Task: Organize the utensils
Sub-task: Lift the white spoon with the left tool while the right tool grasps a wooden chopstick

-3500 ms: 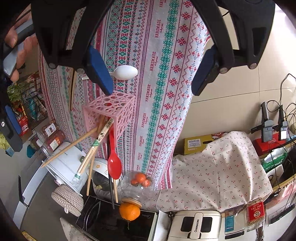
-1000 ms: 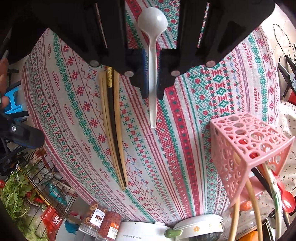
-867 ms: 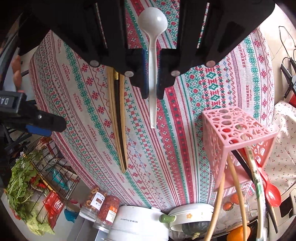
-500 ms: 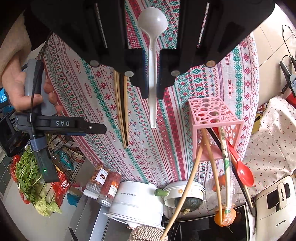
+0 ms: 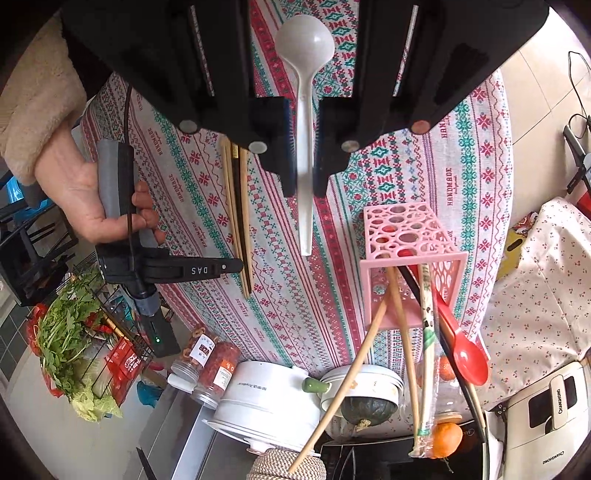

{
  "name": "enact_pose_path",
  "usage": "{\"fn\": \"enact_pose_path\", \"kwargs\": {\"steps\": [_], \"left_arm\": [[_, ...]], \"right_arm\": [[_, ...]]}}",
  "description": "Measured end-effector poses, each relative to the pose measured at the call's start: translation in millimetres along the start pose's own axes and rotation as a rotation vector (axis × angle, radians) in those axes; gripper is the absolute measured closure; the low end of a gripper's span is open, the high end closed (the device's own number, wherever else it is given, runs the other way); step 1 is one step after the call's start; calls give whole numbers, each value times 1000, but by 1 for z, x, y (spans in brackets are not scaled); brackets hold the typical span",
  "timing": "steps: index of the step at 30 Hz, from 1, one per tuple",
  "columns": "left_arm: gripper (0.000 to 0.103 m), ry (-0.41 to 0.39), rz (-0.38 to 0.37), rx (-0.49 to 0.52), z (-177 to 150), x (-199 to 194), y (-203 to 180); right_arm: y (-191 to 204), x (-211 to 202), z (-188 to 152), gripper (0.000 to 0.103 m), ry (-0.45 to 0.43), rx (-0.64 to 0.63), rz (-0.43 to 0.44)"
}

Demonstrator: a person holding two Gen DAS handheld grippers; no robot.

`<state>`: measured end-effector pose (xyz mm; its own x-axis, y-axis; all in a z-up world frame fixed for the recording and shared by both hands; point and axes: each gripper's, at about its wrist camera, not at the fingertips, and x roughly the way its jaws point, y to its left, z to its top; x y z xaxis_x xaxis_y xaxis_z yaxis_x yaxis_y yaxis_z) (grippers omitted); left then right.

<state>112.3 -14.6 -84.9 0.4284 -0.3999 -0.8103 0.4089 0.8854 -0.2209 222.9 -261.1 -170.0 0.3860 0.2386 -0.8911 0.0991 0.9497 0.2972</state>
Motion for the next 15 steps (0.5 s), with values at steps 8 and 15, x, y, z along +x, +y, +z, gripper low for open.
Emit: {"fn": "enact_pose_path", "kwargs": {"steps": [8, 15], "left_arm": [[92, -4, -1, 0, -1, -2, 1], [92, -1, 16, 12, -5, -1, 1]], "right_arm": [[39, 8, -1, 87, 69, -148, -216], [54, 19, -12, 86, 81, -203, -256]]}}
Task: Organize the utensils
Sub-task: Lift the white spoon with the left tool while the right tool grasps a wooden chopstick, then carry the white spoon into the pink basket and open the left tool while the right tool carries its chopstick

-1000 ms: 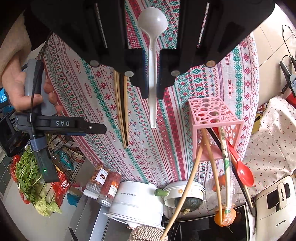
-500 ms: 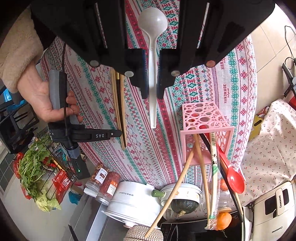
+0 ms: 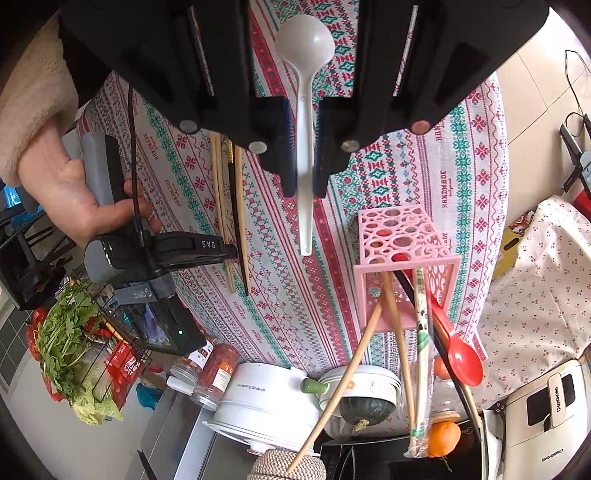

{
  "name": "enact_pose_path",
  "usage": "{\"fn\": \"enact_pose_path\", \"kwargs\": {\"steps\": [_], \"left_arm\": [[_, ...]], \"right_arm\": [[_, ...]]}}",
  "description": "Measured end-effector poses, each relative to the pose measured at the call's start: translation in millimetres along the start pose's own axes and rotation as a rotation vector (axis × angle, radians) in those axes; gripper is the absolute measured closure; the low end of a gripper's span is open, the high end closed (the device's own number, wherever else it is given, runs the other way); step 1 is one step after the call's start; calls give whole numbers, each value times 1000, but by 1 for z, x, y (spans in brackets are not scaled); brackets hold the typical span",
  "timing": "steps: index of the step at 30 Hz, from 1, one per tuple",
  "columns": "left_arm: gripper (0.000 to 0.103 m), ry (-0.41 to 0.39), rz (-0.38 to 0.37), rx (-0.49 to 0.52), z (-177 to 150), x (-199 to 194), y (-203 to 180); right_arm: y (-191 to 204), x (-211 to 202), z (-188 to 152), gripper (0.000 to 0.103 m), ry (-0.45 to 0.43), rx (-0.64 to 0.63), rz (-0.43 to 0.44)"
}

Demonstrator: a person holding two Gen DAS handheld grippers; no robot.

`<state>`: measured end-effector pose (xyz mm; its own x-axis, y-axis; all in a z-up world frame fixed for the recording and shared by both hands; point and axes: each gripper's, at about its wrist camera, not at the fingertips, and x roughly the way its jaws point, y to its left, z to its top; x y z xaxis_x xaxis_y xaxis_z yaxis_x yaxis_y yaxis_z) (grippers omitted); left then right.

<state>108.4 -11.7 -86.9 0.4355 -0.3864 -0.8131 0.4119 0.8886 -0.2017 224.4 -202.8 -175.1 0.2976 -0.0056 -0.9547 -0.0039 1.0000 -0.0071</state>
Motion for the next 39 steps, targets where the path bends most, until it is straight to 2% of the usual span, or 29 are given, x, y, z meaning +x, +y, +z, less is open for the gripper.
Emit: {"fn": "enact_pose_path", "kwargs": {"steps": [5, 9, 17, 23, 30, 34, 39], "left_arm": [[92, -12, 16, 1, -2, -2, 1], [92, -24, 35, 10, -4, -2, -1], [92, -92, 53, 27, -1, -14, -14], [92, -182, 56, 38, 1, -34, -21], [92, -305, 46, 16, 9, -65, -17], [92, -417, 57, 12, 14, -89, -15], [92, -574, 113, 4, 19, -115, -10]], "right_arm": [[-7, 2, -14, 95, -30, 45, 66], [-21, -3, -29, 96, -57, 88, 145], [-27, -73, -53, 96, -255, 92, 202], [-31, -140, -77, 98, -424, 59, 274], [-26, -191, -90, 98, -597, 12, 296], [-24, -214, -91, 98, -672, 0, 329], [-18, -226, -89, 98, -711, -10, 352]]}}
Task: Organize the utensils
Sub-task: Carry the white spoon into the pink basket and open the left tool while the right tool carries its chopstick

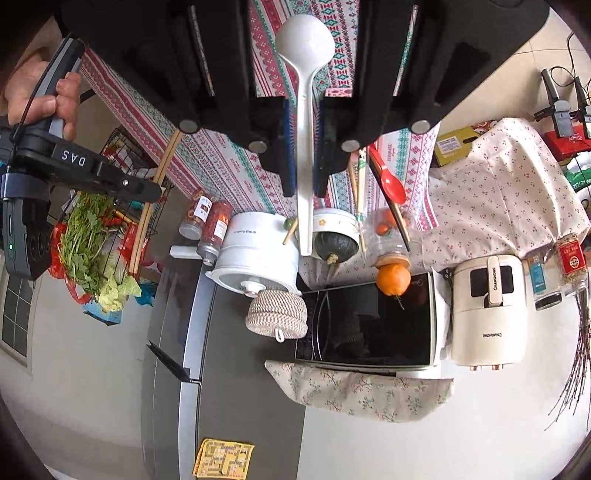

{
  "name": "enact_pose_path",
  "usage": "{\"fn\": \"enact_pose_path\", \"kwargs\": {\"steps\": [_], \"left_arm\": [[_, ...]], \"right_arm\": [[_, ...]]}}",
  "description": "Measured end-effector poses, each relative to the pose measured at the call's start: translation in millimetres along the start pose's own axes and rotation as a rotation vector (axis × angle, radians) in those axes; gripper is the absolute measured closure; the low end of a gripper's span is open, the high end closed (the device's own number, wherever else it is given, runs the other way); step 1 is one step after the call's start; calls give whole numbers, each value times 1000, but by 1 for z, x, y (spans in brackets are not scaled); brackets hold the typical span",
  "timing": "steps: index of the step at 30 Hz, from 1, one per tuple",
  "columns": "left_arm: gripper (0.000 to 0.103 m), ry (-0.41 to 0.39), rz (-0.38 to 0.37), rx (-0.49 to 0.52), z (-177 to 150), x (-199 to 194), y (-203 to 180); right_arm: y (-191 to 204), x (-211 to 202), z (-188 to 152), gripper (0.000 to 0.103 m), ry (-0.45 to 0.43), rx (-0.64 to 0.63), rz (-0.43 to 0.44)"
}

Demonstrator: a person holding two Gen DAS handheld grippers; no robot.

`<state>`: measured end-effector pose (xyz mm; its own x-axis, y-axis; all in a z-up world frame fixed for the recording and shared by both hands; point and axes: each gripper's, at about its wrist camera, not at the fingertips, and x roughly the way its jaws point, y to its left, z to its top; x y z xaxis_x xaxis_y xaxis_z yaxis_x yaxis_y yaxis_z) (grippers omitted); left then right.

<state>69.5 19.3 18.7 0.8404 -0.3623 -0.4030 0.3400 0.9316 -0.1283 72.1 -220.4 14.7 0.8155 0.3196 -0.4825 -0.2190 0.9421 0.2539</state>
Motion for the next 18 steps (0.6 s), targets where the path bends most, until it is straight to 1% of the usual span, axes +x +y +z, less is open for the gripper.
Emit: {"fn": "enact_pose_path", "kwargs": {"steps": [4, 7, 12, 16, 18], "left_arm": [[92, -67, 41, -48, 7, 1, 14], [92, -92, 84, -96, 8, 8, 27], [92, -126, 120, -178, 8, 17, 48], [92, -172, 142, -177, 5, 22, 53], [92, -181, 149, -170, 3, 25, 53]], "right_arm": [[5, 5, 3, 98, 3, -2, 13], [7, 9, 3, 98, 6, -5, 20], [10, 15, 4, 98, 14, -6, 26], [9, 18, 4, 98, 18, 0, 31], [9, 19, 4, 98, 20, 1, 31]]}}
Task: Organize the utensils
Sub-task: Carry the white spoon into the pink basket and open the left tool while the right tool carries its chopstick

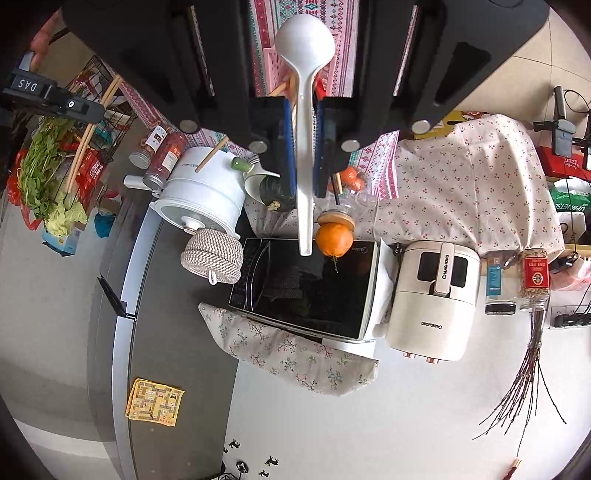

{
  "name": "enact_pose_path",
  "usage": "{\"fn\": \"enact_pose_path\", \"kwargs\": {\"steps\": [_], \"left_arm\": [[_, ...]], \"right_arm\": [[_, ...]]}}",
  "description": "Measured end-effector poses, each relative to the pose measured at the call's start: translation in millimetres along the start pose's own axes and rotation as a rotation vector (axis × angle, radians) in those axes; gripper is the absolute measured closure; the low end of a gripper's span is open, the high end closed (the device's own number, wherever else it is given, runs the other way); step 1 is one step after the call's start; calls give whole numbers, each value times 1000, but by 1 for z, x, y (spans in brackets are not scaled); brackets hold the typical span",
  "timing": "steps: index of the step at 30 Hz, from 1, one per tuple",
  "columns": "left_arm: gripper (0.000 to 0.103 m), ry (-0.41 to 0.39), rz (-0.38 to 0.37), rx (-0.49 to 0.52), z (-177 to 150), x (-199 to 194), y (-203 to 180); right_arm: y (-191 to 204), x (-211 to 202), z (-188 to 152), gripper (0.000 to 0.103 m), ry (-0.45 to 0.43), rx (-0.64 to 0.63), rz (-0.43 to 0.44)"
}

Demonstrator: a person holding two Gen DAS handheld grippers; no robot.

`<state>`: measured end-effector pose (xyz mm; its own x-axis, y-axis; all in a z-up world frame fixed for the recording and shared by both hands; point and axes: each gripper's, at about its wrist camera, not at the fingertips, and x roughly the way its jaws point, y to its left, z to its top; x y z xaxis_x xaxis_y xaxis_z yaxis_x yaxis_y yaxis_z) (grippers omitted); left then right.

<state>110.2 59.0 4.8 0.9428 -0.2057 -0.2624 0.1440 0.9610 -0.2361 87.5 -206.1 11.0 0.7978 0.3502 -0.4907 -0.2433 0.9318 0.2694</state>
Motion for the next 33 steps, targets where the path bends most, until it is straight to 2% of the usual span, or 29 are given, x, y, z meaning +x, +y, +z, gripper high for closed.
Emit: {"fn": "enact_pose_path", "kwargs": {"steps": [8, 13, 21, 25, 29, 33], "left_arm": [[92, -37, 6, 26, -9, 18, -6], [92, -55, 42, 107, -23, 37, -22], [92, -95, 59, 164, -34, 56, -31], [92, -59, 86, 128, -41, 68, -20], [92, -4, 81, 85, -46, 76, -10], [79, 53, 72, 57, -46, 72, -6]], "right_arm": [[-1, 3, -1, 98, 8, 12, -6], [-1, 7, -4, 98, 16, 13, -12], [-6, 13, -7, 98, 32, 16, -29], [-9, 16, -8, 98, 37, 18, -37], [-10, 19, -8, 98, 35, 20, -40], [-5, 18, -7, 98, 20, 14, -33]]}}
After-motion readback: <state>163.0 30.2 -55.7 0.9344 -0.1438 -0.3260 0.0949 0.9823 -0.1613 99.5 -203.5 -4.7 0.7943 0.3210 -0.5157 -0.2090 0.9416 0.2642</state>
